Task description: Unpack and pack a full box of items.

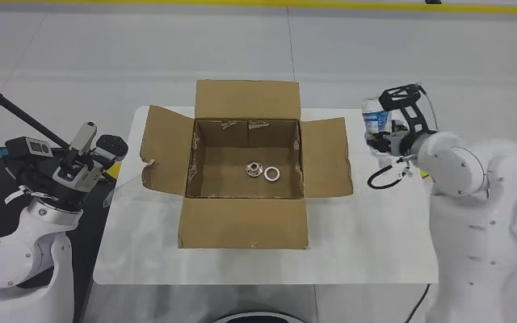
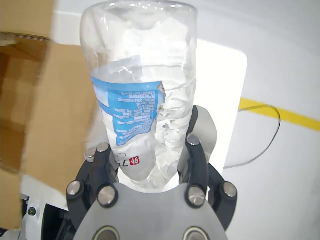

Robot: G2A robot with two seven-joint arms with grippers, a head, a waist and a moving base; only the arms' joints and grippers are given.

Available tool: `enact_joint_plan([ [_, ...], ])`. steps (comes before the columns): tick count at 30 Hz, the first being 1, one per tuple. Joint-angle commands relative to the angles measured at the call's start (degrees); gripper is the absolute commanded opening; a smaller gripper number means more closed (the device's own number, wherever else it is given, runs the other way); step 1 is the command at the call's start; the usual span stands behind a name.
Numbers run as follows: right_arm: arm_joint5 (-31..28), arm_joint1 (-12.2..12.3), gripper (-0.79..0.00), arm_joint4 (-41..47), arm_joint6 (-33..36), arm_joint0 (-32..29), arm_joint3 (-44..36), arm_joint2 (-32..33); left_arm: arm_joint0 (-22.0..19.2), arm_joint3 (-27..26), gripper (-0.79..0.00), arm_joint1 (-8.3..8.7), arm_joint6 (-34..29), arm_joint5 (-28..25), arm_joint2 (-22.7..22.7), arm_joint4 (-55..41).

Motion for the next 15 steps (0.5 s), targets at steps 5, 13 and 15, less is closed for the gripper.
enact_joint_plan([
  [5, -0.92, -1.03, -0.785, 3.27, -2.3, 2.91, -7.87, -12.76, 0.0, 0.0, 0.0, 0.0, 0.0, 0.0, 0.0, 0.0],
  [13, -0.19, -4.33, -0.785, 2.66, -5.98, 14.21, 3.47, -32.67, 0.0, 0.0, 0.0, 0.0, 0.0, 0.0, 0.0, 0.0],
  [15, 0.25, -5.49, -0.785, 3.62, -6.84, 16.88, 7.72, -36.72, 0.0, 0.0, 0.0, 0.0, 0.0, 0.0, 0.0, 0.0],
])
